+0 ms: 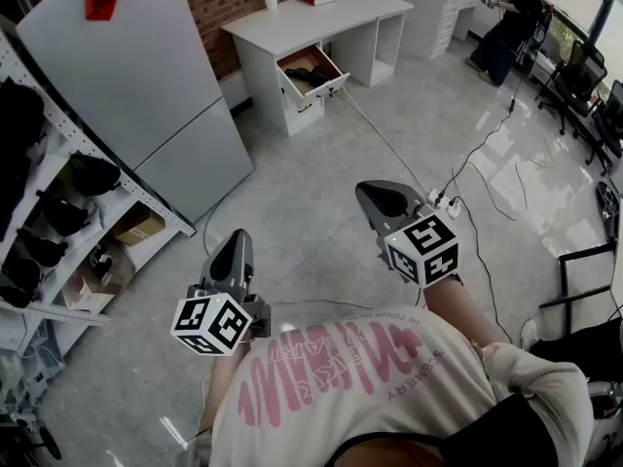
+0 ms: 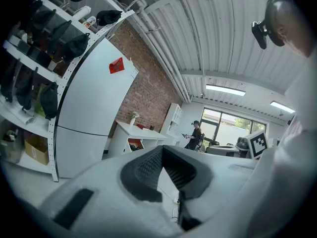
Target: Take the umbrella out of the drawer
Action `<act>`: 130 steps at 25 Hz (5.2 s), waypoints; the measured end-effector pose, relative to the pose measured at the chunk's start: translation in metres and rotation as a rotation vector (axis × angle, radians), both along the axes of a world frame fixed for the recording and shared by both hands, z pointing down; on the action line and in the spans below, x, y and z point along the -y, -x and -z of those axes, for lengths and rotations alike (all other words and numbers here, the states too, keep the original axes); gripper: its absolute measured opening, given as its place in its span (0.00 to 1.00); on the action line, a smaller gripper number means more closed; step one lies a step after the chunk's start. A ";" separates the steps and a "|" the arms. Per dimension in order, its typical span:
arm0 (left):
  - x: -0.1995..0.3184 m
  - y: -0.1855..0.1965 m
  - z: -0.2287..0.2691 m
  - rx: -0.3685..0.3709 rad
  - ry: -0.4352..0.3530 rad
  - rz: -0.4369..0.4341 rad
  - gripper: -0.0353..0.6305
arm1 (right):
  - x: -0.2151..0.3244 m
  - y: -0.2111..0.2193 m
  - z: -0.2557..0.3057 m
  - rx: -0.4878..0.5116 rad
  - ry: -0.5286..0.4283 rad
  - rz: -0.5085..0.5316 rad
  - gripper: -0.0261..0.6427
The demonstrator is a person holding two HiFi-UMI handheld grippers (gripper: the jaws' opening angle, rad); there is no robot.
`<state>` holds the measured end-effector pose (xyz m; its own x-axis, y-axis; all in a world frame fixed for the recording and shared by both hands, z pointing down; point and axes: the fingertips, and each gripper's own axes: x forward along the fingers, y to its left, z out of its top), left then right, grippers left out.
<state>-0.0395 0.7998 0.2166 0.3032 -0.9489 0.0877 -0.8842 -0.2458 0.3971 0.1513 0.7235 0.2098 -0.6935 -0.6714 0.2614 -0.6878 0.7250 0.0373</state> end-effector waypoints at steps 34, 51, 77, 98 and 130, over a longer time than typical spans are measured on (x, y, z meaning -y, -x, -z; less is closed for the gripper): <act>0.041 0.110 -0.042 -0.022 0.076 0.150 0.06 | 0.099 0.093 -0.065 0.103 0.219 0.014 0.06; 0.260 0.070 -0.036 -0.017 0.053 0.093 0.06 | 0.306 0.050 -0.067 0.212 0.273 -0.022 0.06; 0.359 0.043 -0.067 -0.039 0.141 -0.034 0.06 | 0.369 0.008 -0.106 0.210 0.364 -0.167 0.06; 0.545 0.082 -0.049 -0.059 0.101 -0.178 0.06 | 0.513 0.049 -0.093 0.211 0.337 -0.279 0.06; 0.742 0.138 -0.056 -0.065 0.119 -0.370 0.06 | 0.673 0.122 -0.101 0.283 0.367 -0.429 0.06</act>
<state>-0.1776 0.0580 0.2724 0.6312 -0.7589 0.1601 -0.7167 -0.4918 0.4944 0.0297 0.0508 0.3113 -0.4587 -0.8065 0.3731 -0.8668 0.3137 -0.3875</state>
